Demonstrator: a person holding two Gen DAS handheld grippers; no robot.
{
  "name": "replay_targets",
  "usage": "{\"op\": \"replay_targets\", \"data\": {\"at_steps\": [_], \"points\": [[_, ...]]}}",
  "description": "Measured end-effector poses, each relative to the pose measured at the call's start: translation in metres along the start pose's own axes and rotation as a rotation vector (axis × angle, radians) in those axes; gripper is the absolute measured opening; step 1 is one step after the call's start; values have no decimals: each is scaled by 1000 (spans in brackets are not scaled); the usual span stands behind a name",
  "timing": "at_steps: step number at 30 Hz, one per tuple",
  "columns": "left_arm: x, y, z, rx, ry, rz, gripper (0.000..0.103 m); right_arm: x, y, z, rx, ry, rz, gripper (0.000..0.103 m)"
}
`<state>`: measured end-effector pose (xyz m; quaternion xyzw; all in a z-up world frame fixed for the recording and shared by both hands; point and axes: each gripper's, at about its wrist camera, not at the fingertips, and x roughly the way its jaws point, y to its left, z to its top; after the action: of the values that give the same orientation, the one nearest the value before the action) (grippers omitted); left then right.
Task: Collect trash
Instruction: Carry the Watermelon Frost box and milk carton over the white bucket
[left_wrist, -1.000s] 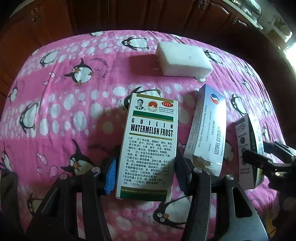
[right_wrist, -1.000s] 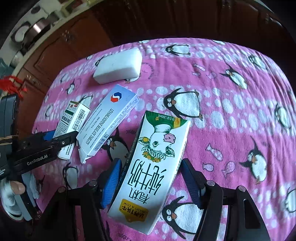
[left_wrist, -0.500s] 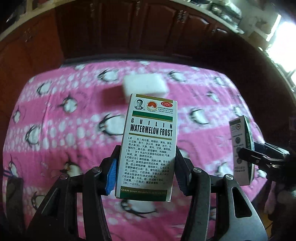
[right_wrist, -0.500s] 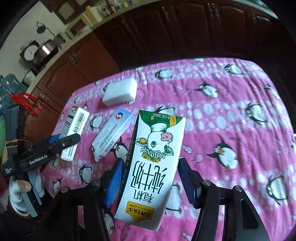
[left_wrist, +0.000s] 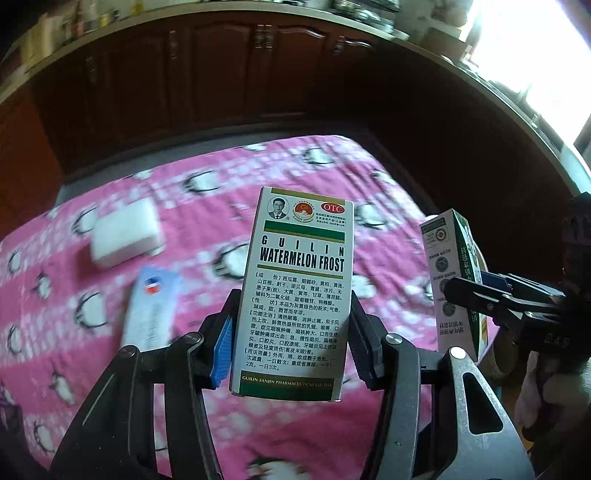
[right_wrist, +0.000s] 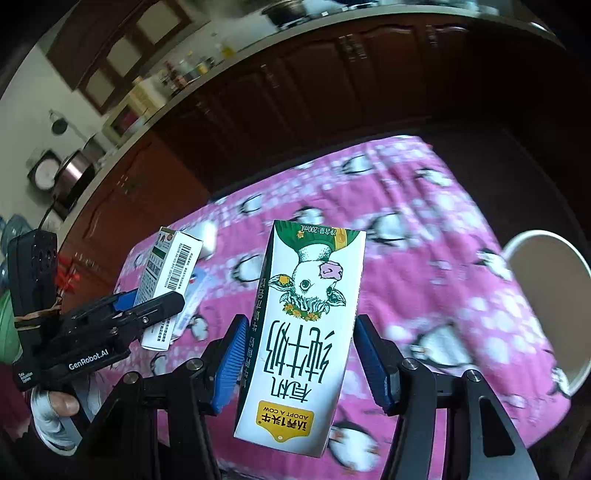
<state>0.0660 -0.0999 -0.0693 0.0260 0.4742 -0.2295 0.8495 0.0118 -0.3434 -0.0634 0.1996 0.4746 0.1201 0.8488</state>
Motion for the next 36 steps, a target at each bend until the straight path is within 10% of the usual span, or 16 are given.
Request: {"op": "replay_targets", "data": {"at_steps": [36], "points": [[113,-227,54,283,159,-187,51,-82,-215,-25,386,-116,-193,53]]}}
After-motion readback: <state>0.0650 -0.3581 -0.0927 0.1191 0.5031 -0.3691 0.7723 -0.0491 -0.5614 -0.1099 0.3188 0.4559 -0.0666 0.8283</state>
